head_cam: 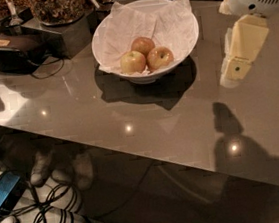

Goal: Pick apple from white bowl

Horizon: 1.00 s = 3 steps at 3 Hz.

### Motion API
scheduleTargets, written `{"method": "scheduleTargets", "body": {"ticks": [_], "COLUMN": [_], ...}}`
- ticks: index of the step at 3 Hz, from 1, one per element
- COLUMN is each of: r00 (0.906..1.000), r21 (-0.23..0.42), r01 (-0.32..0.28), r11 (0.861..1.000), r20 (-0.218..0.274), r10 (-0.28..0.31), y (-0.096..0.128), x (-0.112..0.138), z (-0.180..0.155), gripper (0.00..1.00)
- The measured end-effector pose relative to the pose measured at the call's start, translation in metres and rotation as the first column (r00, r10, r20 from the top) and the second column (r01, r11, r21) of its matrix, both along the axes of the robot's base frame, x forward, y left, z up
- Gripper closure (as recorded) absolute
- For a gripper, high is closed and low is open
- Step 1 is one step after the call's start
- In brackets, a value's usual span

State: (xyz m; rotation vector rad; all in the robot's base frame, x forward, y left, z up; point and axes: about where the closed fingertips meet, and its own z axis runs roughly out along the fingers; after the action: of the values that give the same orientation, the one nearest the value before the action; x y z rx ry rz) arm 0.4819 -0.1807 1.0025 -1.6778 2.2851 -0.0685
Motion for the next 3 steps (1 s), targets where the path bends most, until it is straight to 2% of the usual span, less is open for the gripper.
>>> {"method": "scheduleTargets", "body": {"ticks": [1, 2, 3], "r00": [0.9998, 0.9995, 0.9995], "r21": [0.007, 0.066, 0.066], "r01": [-0.005, 0.012, 0.012], "r11": [1.000, 0.998, 0.998], "r20": [0.020, 0.027, 0.028], "r10": [0.004, -0.014, -0.014], "y": [0.004, 0.026, 0.026], "x": [0.004, 0.051, 0.051], "z": [0.002, 0.002, 0.002], "gripper": [0.00, 0.00, 0.00]}}
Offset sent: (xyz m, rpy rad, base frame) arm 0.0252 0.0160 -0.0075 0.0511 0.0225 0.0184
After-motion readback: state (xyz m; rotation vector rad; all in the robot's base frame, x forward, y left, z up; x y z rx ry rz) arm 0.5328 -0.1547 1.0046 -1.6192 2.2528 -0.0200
